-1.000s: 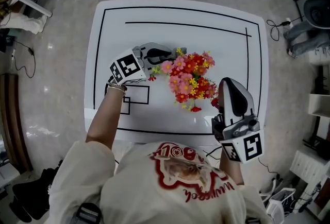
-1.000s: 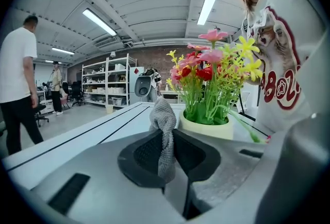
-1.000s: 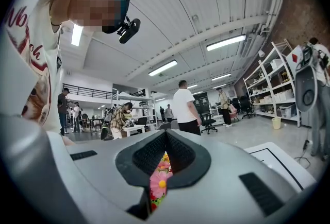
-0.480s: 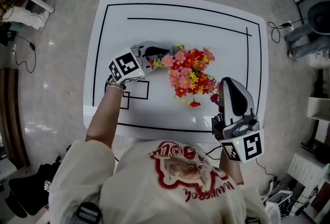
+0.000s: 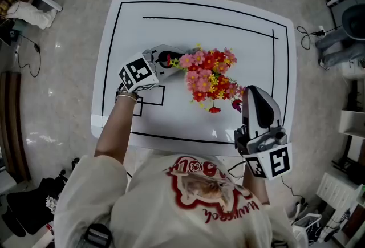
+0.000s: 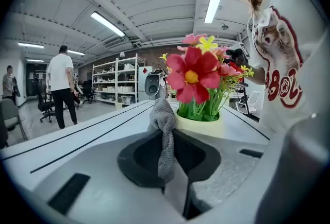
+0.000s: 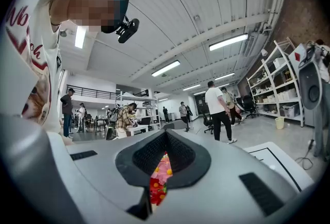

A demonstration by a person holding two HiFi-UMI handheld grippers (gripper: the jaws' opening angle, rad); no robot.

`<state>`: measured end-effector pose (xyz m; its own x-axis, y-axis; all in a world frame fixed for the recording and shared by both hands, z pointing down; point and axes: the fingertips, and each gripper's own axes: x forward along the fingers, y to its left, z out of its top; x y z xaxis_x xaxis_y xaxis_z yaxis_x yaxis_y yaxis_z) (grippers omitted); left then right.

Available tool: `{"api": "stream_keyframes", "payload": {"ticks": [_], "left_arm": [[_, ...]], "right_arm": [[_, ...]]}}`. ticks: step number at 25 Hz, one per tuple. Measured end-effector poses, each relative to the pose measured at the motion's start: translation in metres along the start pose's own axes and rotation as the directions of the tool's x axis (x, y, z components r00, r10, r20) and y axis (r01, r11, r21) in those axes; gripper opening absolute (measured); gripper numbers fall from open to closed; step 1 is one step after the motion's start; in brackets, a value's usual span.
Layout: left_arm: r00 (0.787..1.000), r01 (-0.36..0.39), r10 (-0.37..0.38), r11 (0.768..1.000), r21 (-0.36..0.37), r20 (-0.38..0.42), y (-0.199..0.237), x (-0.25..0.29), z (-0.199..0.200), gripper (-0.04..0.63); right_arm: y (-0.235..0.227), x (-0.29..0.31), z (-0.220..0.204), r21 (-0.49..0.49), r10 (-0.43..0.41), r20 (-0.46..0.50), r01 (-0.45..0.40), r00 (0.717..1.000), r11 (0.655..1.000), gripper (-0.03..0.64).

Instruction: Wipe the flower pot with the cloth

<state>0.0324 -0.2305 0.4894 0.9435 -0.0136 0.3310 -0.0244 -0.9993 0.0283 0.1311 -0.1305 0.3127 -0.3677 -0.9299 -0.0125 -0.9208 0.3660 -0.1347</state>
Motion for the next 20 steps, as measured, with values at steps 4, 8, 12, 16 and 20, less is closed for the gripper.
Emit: {"api": "stream_keyframes", "payload": {"ticks": [4, 8, 12, 16, 20], "left_arm": [[1.000, -0.019, 0.019, 1.000, -0.010, 0.003, -0.004, -0.003, -0.001, 0.055], [0.999, -0.037, 0.037, 0.999, -0.014, 0.002, -0.006, -0.006, -0.003, 0.055], [0.999, -0.053, 0.053, 0.998, -0.014, -0.006, -0.008, -0.007, -0.004, 0.055], [0.998, -0.065, 0.065, 0.997, -0.028, -0.012, -0.010, -0.009, -0.006, 0.055], [0.996, -0.085, 0.085, 0.996, -0.031, -0.016, -0.013, -0.011, -0.007, 0.055]], "right_arm": [[0.002, -0.004, 0.001, -0.001, 0.005, 0.002, -0.005, 1.000, 1.000, -0.002], [0.004, -0.007, 0.002, -0.005, 0.011, 0.002, -0.011, 1.000, 1.000, -0.002], [0.006, -0.009, 0.003, -0.008, 0.015, 0.006, -0.015, 1.000, 1.000, -0.002], [0.008, -0.011, 0.005, -0.011, 0.023, 0.008, -0.023, 1.000, 1.000, -0.002], [0.010, -0.017, 0.005, -0.012, 0.027, 0.011, -0.027, 1.000, 1.000, -0.002]]}}
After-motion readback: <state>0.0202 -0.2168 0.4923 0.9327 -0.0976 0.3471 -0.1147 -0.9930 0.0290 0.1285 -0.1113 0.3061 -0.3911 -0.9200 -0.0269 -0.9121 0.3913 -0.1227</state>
